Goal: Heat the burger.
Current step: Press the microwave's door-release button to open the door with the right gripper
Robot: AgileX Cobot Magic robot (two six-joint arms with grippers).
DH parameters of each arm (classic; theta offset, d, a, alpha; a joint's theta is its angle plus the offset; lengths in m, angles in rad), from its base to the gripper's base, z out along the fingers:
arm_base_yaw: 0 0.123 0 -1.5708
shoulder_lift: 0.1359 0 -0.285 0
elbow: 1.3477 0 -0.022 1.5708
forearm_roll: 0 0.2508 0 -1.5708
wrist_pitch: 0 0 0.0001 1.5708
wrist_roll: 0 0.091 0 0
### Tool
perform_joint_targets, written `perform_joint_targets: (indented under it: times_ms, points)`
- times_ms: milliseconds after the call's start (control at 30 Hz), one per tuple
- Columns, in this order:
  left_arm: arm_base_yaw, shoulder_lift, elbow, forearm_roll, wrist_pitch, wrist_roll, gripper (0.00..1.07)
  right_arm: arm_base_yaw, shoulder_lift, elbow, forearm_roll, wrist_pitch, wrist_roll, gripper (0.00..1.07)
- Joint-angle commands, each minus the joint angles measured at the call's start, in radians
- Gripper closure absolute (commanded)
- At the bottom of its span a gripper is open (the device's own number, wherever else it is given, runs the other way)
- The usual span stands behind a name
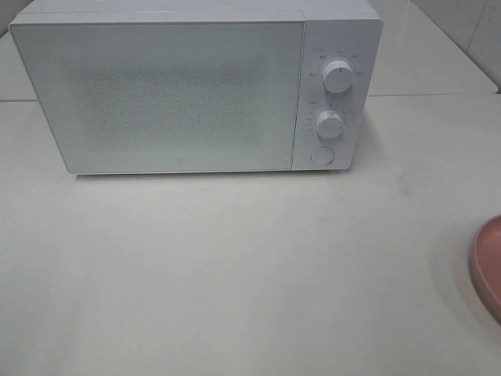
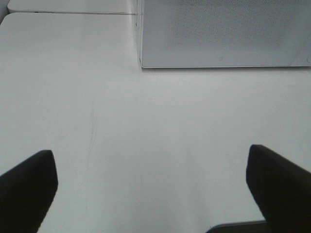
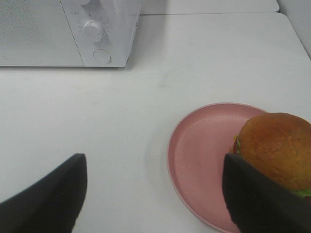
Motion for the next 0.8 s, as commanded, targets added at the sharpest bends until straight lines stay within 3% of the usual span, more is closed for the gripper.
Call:
perform_joint_targets:
  times_ms: [33,533,800]
  points:
    - [0.005,-0.002,0.004,-0.011,-0.003,0.003,0.09,-0.001,-0.025,0.004,-0.001,-0.013,-0.006,0.32]
    - [0.005,-0.002,0.004,-0.011,-0.003,0.003,0.09,-0.001,-0.025,0.004,-0.001,-0.013,-0.006,0.32]
    - [0.005,-0.002,0.004,-0.011,-0.003,0.003,0.09,-0.001,0.04,-0.056,0.006,-0.034,-0.01,0.32]
